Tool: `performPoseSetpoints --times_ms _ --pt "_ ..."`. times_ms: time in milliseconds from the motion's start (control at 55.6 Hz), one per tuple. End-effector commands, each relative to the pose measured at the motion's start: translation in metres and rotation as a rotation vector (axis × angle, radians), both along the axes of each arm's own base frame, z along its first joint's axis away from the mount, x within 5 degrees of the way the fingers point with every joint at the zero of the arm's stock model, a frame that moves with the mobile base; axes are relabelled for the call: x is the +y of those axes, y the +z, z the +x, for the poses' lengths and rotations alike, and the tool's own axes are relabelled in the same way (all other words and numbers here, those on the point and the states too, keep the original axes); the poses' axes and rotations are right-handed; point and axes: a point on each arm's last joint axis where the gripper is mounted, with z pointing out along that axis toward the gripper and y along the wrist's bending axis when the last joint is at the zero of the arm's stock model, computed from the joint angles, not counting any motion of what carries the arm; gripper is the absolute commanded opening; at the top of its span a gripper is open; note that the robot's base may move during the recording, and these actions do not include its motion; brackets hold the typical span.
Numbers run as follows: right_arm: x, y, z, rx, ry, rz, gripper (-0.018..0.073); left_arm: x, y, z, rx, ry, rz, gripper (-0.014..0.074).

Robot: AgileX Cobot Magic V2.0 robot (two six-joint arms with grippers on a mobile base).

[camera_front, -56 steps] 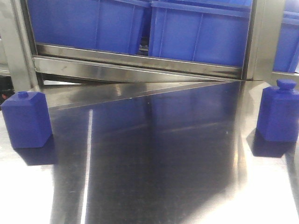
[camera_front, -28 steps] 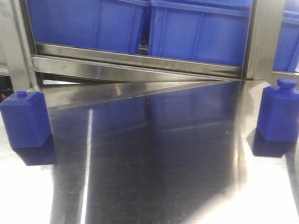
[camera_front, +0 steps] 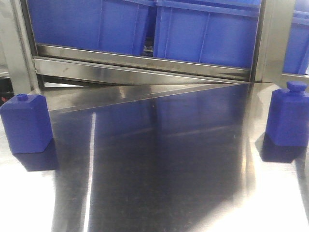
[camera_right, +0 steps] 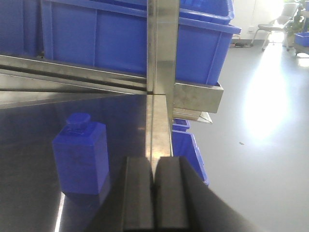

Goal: Pick and sort blue part to right shelf
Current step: 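Move the left gripper above the blue bottle-shaped part nearest it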

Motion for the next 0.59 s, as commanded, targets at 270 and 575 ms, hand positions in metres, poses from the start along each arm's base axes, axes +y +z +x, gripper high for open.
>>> performPoseSetpoints --times_ms 270,575 --pt "-0.001 0.012 -0.001 -0.113 -0.013 0.002 0.0058 -0.024 0.008 0.056 0.295 -0.216 -0.035 0.0505" --pt "-0.001 0.012 -0.001 -0.113 -0.013 0.002 0.0058 -0.055 0.024 0.115 0.454 -0.329 -0.089 0.0653"
